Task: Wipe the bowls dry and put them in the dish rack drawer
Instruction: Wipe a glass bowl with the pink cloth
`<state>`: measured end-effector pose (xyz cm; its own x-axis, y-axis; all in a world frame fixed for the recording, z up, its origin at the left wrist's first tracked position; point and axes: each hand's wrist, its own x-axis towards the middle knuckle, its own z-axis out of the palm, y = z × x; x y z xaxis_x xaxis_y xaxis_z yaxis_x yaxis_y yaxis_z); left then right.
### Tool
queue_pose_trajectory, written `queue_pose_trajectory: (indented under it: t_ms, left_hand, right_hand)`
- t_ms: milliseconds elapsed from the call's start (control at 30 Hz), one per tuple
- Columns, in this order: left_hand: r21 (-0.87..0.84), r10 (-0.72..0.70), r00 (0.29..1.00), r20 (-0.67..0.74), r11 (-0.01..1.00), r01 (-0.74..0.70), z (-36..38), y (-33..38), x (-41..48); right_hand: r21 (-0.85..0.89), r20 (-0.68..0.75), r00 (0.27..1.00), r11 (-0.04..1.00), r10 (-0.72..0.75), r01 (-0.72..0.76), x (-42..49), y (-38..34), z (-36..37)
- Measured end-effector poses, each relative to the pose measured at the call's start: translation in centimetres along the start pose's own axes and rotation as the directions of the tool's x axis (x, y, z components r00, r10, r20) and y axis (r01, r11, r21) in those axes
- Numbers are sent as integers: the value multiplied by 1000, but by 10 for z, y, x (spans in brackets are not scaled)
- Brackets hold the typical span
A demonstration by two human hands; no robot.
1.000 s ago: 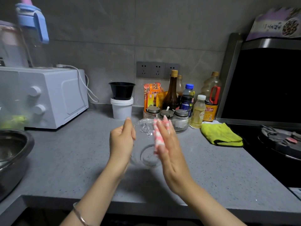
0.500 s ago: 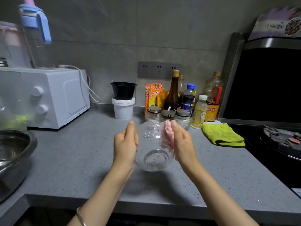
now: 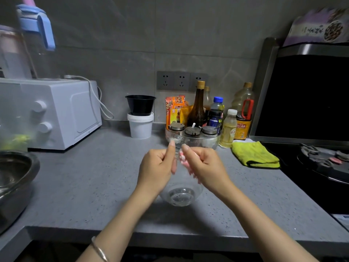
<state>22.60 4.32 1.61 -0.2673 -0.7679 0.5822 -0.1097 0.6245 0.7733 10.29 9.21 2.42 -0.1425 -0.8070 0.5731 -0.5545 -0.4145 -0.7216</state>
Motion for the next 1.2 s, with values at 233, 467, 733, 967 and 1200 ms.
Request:
queue_pose_trajectory:
  t_ms: [233,467,733,967,1200]
  left_hand:
    - [-338,-344,906,-245,906,253,-1,-8,0]
    - [-325,-373,894,-248,901,286,10,-10,-1]
    - [-607,-588,760,-276,720,336,14,-6,-9]
    - [-823,-746,654,-120,443,354,18,-14,-7]
    - [-396,-610,698,375,575,716,-7,-33,-9]
  right_hand:
    - [-77,-89,990,992,-110,103,-33,22,12]
    - [-526,35,920,776,-389,348,-27,9,23]
    - [353,-285,946,934,153,-45,-14,6,20]
    - [648,-251,819,718,516,-253,-17,4,25]
    - [310,-359,933,942,-11,131,-16,10,5]
